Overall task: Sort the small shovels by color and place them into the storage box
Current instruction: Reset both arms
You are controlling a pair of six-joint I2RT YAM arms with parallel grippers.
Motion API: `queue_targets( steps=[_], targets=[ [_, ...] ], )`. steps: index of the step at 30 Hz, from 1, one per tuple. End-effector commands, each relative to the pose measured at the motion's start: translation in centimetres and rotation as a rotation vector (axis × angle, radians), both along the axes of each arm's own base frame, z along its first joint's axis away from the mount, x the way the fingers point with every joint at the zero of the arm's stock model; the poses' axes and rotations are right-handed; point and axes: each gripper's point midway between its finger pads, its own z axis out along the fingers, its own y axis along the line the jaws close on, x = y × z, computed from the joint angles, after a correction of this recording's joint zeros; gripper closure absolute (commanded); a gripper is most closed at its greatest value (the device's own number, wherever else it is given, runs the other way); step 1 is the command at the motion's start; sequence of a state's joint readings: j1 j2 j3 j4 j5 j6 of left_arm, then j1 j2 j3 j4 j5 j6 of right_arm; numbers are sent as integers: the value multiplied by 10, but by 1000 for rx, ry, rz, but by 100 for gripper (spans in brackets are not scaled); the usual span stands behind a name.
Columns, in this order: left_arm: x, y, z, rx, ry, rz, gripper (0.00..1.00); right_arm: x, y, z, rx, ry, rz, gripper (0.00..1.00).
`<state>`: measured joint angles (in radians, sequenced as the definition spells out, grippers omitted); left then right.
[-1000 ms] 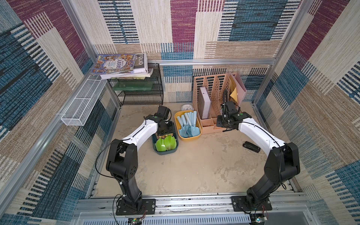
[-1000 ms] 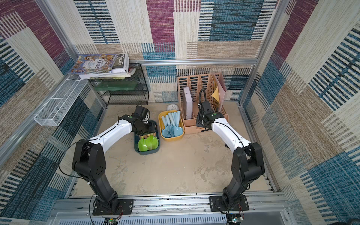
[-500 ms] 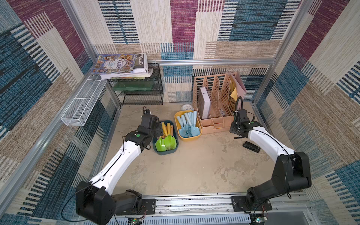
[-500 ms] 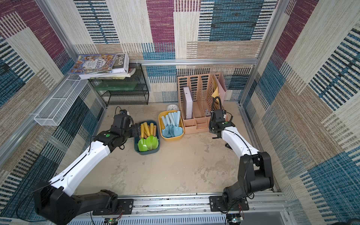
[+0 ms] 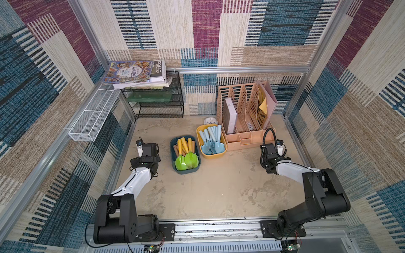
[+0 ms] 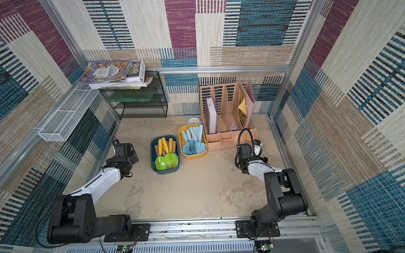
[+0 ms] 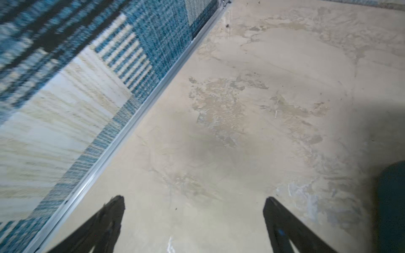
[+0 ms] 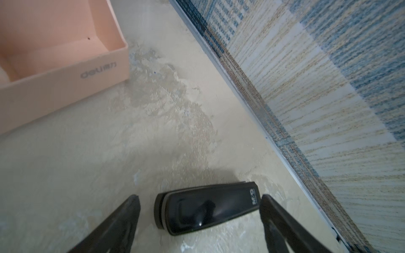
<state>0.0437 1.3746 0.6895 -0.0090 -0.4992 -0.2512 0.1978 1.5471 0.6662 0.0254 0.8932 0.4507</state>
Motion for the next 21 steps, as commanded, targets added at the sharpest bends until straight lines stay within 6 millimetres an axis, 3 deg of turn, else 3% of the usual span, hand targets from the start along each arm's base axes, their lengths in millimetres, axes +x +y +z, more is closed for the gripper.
queue_targets(
  steps=[1,4,8,9,12,15,21],
  targets=[
    [39,-14,-1,-82,-113,-124,0,30,4,28,-36,-197,25,13],
    [52,-24,-16,-102,-82,-192,0,52,25,30,24,-227,228,16],
    [50,-32,-17,-104,-119,-246,0,50,44,44,6,-304,436,17],
    [48,-36,-14,-100,-152,-273,0,48,46,48,19,-336,485,4],
    [41,-50,-10,-80,-225,-350,0,39,35,46,77,-442,530,5],
    [50,-74,-16,-46,-253,-482,0,39,31,42,156,-451,567,5],
    [50,-76,-19,-56,-231,-487,0,37,40,38,143,-453,617,5]
  ],
)
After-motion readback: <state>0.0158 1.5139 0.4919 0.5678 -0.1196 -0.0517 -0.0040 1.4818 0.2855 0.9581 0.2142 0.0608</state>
